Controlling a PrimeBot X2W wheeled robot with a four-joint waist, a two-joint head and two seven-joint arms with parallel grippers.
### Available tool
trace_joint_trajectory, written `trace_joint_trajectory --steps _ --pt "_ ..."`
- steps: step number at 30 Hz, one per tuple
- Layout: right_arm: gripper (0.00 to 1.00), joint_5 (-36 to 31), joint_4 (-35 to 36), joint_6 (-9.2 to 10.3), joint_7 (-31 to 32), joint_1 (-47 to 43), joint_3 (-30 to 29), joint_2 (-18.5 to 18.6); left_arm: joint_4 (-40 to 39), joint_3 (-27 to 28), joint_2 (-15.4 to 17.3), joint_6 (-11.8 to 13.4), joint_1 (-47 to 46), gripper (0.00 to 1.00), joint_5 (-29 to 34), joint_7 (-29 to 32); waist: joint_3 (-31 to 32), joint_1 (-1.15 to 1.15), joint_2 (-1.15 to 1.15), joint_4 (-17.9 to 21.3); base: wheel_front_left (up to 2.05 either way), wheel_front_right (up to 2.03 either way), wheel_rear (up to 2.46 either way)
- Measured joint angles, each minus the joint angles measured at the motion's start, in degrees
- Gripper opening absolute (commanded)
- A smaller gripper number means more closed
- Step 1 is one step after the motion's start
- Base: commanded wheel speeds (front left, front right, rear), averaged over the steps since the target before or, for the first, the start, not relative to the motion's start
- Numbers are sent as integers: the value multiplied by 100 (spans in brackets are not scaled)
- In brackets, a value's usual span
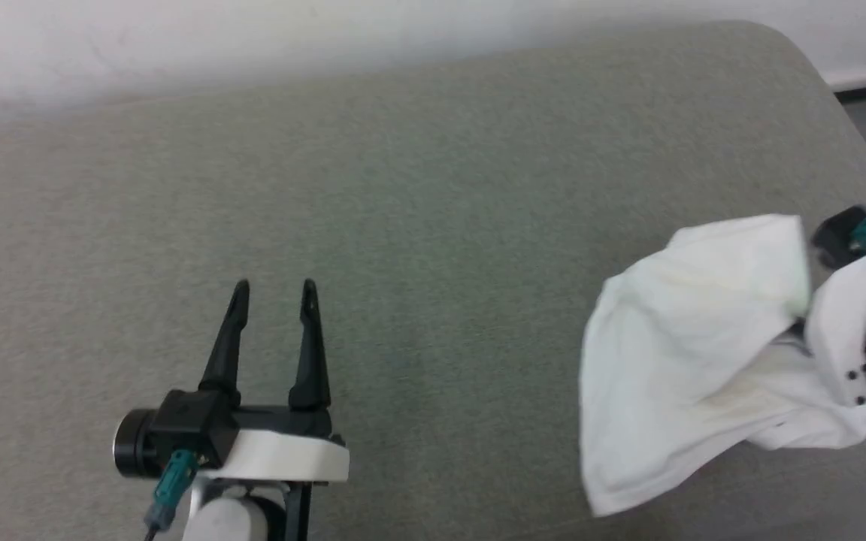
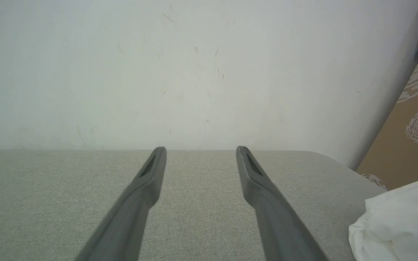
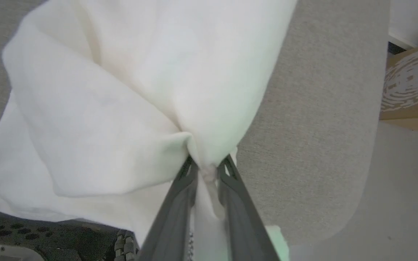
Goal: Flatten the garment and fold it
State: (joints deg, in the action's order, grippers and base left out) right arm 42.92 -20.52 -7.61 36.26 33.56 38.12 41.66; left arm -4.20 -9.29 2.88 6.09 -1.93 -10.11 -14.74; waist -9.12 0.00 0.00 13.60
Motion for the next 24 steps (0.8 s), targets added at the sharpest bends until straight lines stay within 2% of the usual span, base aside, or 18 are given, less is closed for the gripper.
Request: trace_joint_trajectory --steps 6,13,14,15,16,17,21,24 --pt "0 -470 -592 0 -481 84 -659 57 18 -88 -1 -202 -495 100 291 1 -414 0 0 357 0 0 0" --pt "0 -1084 -1658 0 -1791 469 -1328 -308 86 -176 -1 -338 -1020 100 511 1 -1109 2 0 535 0 0 0" --pt "3 -1134 -1819 0 -2009 530 -1429 -410 100 -181 -2 -354 -1068 100 526 1 -1204 2 0 548 0 0 0" --pt "34 -1240 -2013 0 -2205 594 -1494 -513 125 -181 -2 -360 -1111 100 527 1 -1296 2 0 559 0 0 0" --pt "75 -1345 -2210 0 -2383 639 -1584 -625 149 -180 -2 -361 -1131 100 527 1 -1376 2 0 570 0 0 0" --pt "100 -1407 -2419 0 -2540 665 -1683 -739 171 -171 -1 -371 -1137 100 527 1 -1450 2 0 579 0 0 0" --pt "100 -1736 -3148 0 -3189 675 -2006 -1009 255 -124 -2 -401 -1140 100 526 1 -1612 3 0 603 0 0 0" --pt "100 -2002 -3587 0 -3766 658 -2335 -1070 289 -51 -1 -401 -1129 100 513 1 -1553 1 0 605 0 0 0"
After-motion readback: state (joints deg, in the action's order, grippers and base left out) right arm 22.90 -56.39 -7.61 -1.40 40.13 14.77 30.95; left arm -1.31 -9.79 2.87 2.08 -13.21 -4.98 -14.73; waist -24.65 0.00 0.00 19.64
